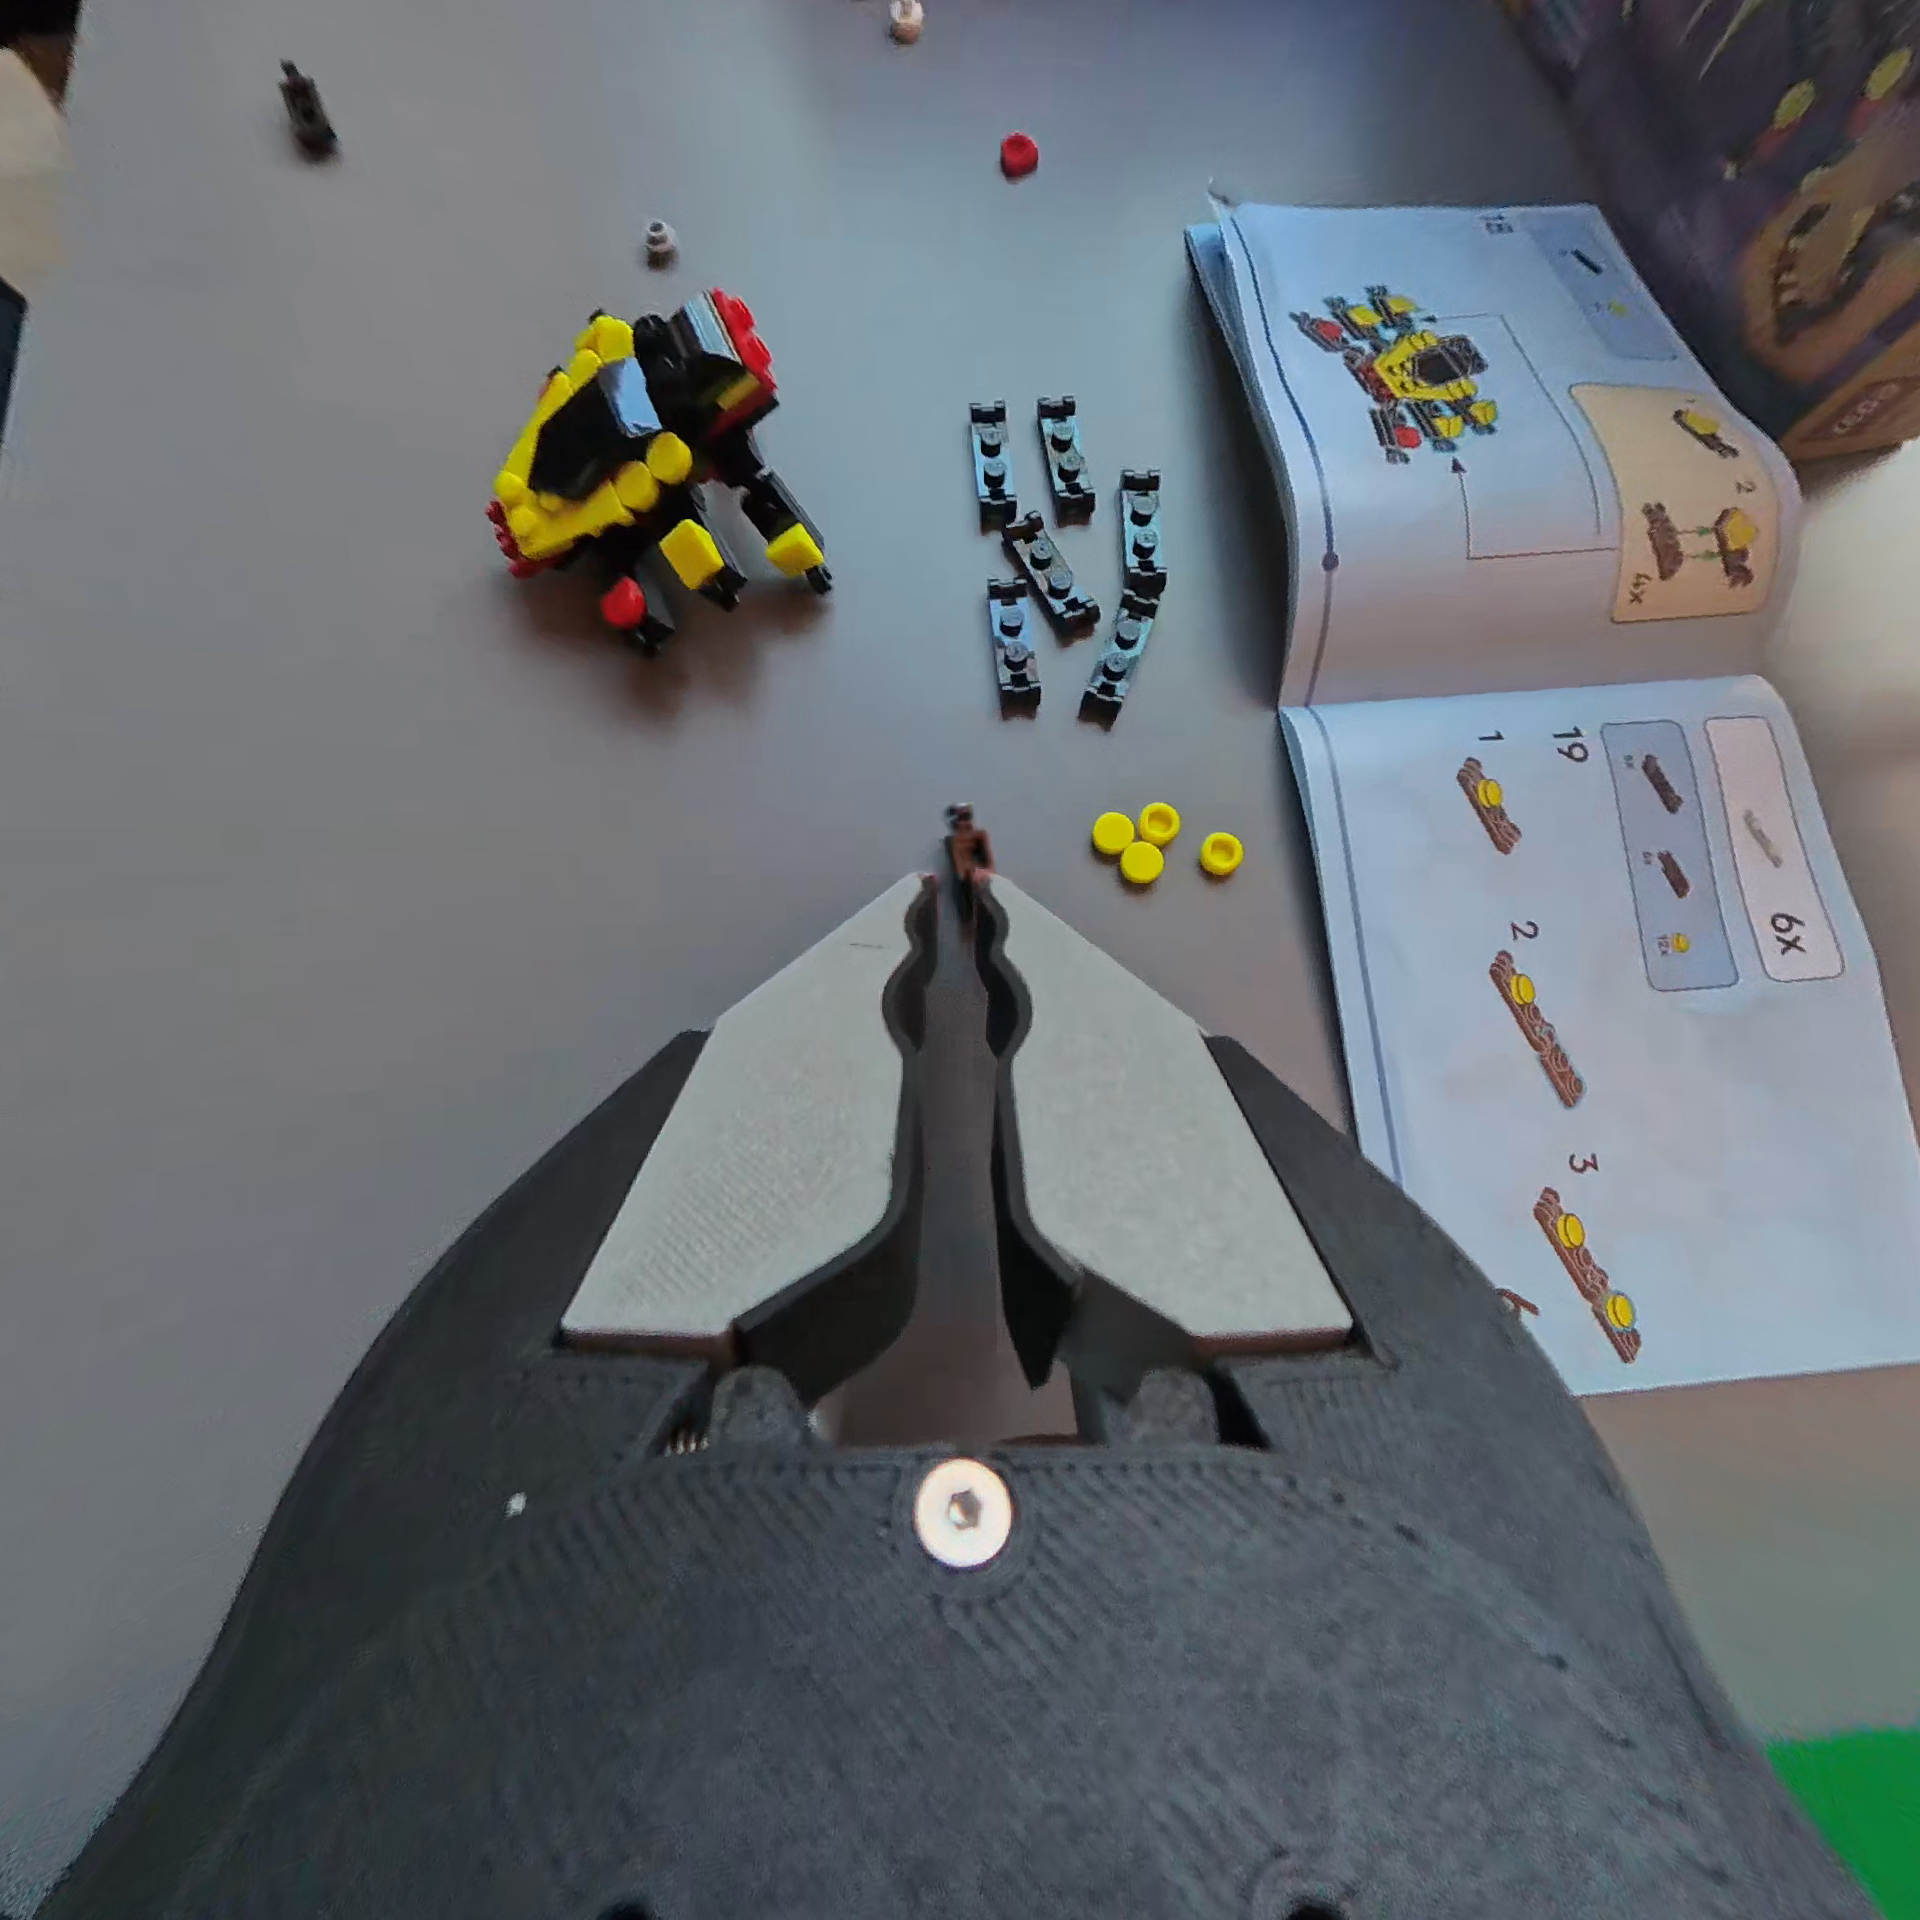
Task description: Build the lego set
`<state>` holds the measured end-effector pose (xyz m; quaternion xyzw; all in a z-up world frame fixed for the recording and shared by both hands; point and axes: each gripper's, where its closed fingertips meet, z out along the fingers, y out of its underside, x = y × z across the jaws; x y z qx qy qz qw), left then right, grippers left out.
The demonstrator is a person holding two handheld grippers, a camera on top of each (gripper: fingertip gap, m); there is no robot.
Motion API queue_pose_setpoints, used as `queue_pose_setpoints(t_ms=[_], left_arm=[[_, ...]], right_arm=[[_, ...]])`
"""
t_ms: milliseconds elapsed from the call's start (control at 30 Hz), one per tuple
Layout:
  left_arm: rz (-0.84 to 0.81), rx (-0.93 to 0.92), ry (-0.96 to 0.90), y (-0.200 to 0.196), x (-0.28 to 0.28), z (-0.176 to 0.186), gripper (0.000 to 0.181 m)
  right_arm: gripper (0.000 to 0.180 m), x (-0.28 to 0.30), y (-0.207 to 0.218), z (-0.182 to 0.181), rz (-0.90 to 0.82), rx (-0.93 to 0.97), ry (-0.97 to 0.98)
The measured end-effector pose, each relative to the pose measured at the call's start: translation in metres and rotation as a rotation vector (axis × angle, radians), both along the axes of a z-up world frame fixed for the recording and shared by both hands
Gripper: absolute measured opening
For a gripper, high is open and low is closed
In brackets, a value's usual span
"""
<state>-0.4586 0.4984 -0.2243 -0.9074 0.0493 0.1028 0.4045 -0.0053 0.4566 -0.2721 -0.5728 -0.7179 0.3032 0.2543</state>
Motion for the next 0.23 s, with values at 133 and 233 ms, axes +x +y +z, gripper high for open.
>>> queue_pose_setpoints(t_ms=[133,233], left_arm=[[-0.058,0.119,0.022,0.001,0.019,0.032,0.025],[-0.156,0.185,0.025,-0.002,0.056,0.057,0.027]], right_arm=[[0.0,-0.007,0.003,0.0,-0.018,-0.001,0.015],[0.0,-0.009,0.001,0.0,-0.021,-0.043,0.013]])
